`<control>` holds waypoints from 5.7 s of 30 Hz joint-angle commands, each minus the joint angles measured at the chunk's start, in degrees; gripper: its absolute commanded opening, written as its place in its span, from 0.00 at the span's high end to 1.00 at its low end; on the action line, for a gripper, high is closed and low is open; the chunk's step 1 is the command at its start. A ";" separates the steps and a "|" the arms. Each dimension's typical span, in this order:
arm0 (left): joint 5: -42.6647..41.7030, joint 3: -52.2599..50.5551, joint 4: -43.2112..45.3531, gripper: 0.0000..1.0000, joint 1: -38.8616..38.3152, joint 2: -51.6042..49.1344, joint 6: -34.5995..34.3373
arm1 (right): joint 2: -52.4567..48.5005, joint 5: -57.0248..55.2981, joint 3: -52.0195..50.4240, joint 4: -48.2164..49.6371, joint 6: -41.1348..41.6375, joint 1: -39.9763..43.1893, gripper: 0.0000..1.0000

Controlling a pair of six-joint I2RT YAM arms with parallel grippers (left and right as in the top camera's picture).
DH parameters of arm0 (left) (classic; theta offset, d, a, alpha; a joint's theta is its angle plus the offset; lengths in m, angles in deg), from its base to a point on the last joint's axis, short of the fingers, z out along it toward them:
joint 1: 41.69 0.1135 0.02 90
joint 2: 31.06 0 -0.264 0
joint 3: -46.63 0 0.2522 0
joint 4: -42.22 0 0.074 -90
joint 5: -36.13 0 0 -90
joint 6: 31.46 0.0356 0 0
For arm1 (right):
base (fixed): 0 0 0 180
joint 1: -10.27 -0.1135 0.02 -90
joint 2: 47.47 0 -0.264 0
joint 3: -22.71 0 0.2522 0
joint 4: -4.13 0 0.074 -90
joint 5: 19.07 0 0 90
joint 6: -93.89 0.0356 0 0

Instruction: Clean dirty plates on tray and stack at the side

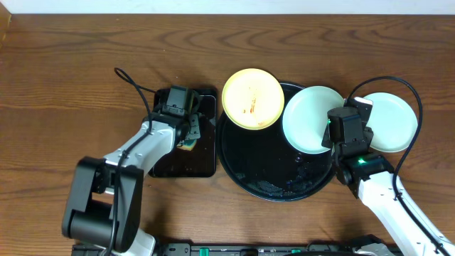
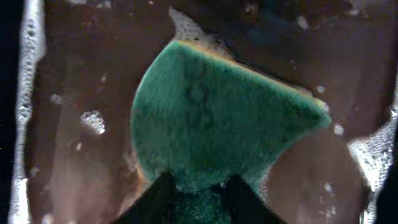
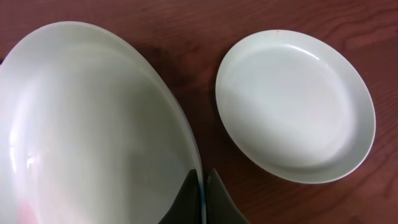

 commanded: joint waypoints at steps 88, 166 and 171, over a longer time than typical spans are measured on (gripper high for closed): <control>-0.85 -2.05 0.94 0.62 0.00 1.46 0.09 | 0.92 -0.20 0.90 -0.50 0.94 0.17 0.99; 1.55 -2.19 0.15 0.61 0.00 1.57 0.02 | 0.92 -0.20 0.90 -0.52 0.94 0.17 0.99; 1.53 -2.19 0.52 0.61 0.00 -1.20 0.00 | 0.92 -0.20 0.90 -0.50 0.94 0.17 0.99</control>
